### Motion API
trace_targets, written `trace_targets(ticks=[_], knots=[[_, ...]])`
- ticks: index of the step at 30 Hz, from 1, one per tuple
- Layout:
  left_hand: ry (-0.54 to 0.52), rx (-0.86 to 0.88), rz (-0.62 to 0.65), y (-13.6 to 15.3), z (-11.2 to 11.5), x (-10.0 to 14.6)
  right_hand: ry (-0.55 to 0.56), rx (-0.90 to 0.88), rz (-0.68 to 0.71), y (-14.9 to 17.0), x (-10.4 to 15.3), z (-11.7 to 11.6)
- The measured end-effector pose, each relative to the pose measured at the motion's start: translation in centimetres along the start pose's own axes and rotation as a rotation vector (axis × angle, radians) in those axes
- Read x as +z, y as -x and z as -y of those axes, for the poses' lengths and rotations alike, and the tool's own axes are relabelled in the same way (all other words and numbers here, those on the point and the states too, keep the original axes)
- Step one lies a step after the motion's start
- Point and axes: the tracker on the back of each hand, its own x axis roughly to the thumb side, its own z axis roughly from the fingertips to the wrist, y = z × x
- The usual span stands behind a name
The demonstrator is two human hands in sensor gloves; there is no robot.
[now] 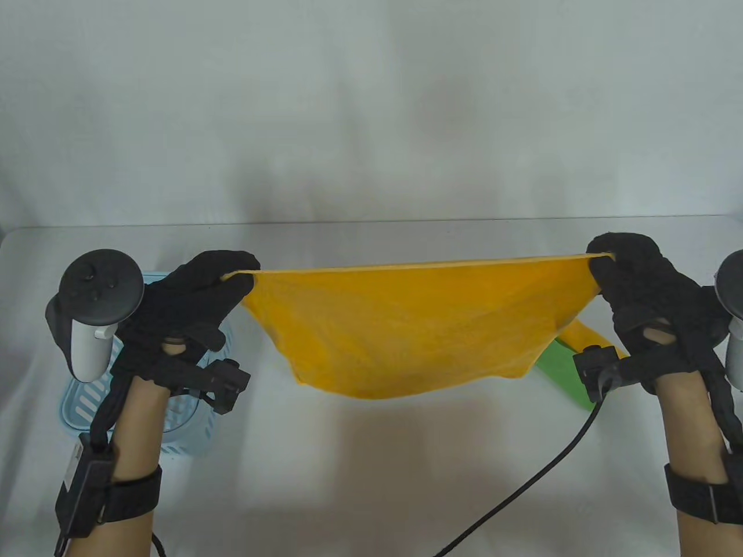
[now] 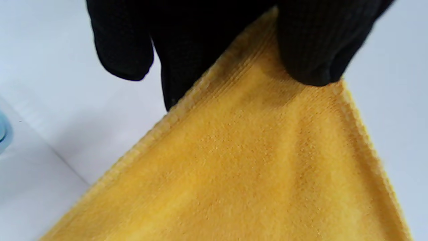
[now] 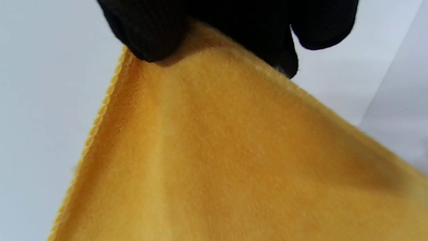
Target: Roll square towel into towel roll
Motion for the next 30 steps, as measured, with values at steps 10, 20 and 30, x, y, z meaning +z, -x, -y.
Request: trace_targets(ticks=[10, 20, 30], knots=[[-0.005, -0.069, -0.047, 0.2, -0.6, -4.0, 0.057, 0.076, -0.024, -0.7, -3.0, -0.9], [0.015, -0.2, -0.353, 7.9, 3.6, -10.5, 0.166, 0.326, -0.196, 6.2, -10.9, -7.9], [-0.023, -0.178, -0.225, 3.2, 1.3, -9.6, 0.143, 0.149, -0.153, 3.6, -10.7, -5.6]])
